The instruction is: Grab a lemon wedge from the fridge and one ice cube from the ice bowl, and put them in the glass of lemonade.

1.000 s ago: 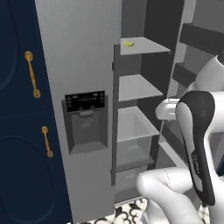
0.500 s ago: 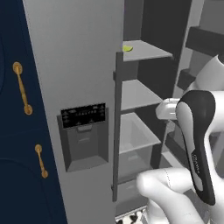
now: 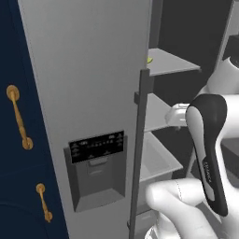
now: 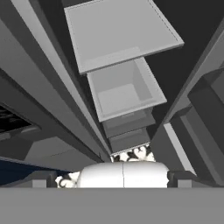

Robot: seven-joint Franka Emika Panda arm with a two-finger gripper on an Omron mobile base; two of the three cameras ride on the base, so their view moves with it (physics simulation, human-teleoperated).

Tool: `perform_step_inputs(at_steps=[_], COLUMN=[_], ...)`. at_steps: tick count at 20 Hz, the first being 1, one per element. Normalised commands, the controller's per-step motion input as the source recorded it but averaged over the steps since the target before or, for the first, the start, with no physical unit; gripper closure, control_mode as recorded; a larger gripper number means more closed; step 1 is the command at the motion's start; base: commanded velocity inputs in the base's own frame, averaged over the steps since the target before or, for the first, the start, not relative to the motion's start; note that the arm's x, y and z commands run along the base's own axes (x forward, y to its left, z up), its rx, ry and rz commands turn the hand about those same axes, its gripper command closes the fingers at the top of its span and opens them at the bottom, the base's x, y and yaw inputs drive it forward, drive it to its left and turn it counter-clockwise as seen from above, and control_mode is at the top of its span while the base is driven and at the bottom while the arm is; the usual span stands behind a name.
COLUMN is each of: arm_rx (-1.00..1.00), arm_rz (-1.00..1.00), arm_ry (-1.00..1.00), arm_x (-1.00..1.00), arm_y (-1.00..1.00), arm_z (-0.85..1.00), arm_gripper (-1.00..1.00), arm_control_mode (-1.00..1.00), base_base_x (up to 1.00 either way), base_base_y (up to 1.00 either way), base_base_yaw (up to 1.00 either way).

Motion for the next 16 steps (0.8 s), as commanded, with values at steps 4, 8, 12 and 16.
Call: perform_step_inputs(at_steps=[4,8,12,16], arm_rx=[0.00,0.00,0.00,0.00], arm_rz=[0.00,0.00,0.00,0.00], arm_ry=[0.00,0.00,0.00,0.00], arm_x=[0.00,0.00,0.00,0.00], arm_y=[0.00,0.00,0.00,0.00], arm_z=[0.00,0.00,0.00,0.00], arm_gripper=[-1.00,-1.00,-1.00,-1.00], arm_control_mode=[1.00,1.00,1.00,1.00], base_base_x=[0.20,0.13,0.09,0.32], base_base_y=[-0.42,-0.52,-0.52,0.00], base_base_yaw=[0.03,0.08,0.10,0.01])
